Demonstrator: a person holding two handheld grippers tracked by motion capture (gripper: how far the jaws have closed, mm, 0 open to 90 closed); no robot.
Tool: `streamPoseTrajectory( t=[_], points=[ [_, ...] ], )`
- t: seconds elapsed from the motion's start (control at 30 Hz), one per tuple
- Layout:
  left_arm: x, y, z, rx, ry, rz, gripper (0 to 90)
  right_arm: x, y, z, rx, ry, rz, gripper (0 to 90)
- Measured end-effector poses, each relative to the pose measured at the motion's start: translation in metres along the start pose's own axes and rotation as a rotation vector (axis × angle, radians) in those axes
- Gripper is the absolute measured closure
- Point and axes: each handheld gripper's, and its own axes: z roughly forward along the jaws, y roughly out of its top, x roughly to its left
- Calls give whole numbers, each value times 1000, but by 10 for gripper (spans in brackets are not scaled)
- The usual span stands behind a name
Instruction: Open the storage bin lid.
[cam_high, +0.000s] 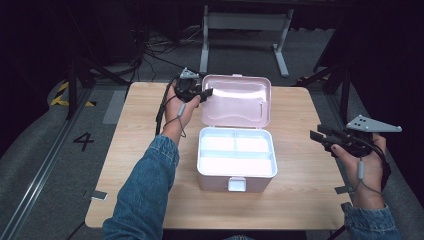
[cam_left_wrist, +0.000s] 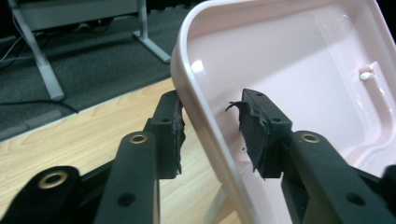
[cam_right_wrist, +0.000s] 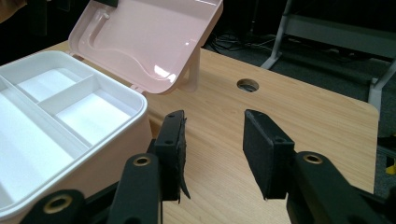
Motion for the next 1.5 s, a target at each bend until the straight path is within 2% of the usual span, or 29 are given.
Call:
streamPoseTrajectory(
  t=[0.2, 0.3, 0.33, 0.4, 0.53, 0.6, 0.7, 0.97, 1.07, 1.3, 1.5],
  points=[
    [1, 1, 7, 36, 0, -13, 613, 1, -1, 3, 15, 6, 5, 600],
    [6, -1, 10, 59, -5, -25, 627, 1, -2, 2, 19, 5, 11, 602],
    [8, -2, 11, 69, 14, -1, 627, 1, -2, 2, 19, 5, 11, 602],
    [9, -3, 14, 93, 28, 12, 640, -1, -3, 1, 16, 1, 9, 603],
    [4, -4, 21, 132, 84, 62, 661, -3, -4, 0, 16, 0, 22, 605],
    [5, -5, 23, 153, 80, 56, 656, -3, -4, 0, 16, 0, 22, 606],
    [8, -8, 27, 156, 67, 34, 653, -3, -5, 1, 21, 8, 22, 606],
    [9, -11, 33, 198, 73, 36, 642, 0, -6, 7, 36, 29, 26, 605],
    [10, -13, 34, 202, 66, 22, 639, -1, -6, 7, 37, 28, 29, 605],
    [11, -16, 40, 227, 65, 20, 631, -1, -7, 10, 44, 32, 28, 603],
    [13, -19, 43, 229, 60, 13, 634, -2, -8, 11, 47, 36, 35, 600]
  ],
)
